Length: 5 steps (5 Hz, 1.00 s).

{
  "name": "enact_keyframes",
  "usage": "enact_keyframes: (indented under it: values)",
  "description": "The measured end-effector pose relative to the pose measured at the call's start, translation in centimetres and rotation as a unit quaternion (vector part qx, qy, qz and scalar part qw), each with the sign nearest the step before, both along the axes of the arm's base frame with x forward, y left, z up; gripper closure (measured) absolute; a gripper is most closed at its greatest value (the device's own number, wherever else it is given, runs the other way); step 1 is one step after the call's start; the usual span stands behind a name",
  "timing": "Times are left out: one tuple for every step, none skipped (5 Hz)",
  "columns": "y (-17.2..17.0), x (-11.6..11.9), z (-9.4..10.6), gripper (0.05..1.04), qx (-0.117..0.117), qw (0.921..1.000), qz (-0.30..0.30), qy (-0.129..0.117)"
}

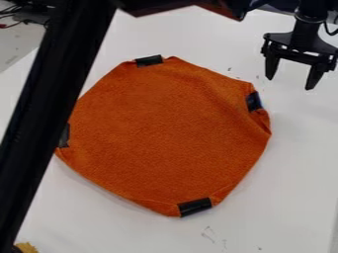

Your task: Fold the cloth from bottom right to top left

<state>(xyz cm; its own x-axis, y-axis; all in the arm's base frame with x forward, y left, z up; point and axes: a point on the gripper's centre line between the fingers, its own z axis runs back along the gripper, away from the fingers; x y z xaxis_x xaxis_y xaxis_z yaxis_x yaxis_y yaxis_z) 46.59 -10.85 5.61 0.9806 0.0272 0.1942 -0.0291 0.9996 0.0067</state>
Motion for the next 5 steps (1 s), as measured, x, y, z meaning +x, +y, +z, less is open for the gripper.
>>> enact_keyframes:
  values:
    - [0.2, -0.7, -2.4, 0.083, 0.006, 0.9996, 0.003, 0.027]
    - [1.1, -3.1, -3.6, 0.083, 0.017, 0.9991, 0.021, 0.032]
    - [1.4, -6.3, -2.4, 0.083, 0.032, 0.9986, 0.041, 0.013]
    - [1.4, -10.6, -0.6, 0.083, 0.043, 0.9971, 0.063, 0.004]
    - [2.0, -15.0, 1.7, 0.083, 0.038, 0.9948, 0.094, -0.006]
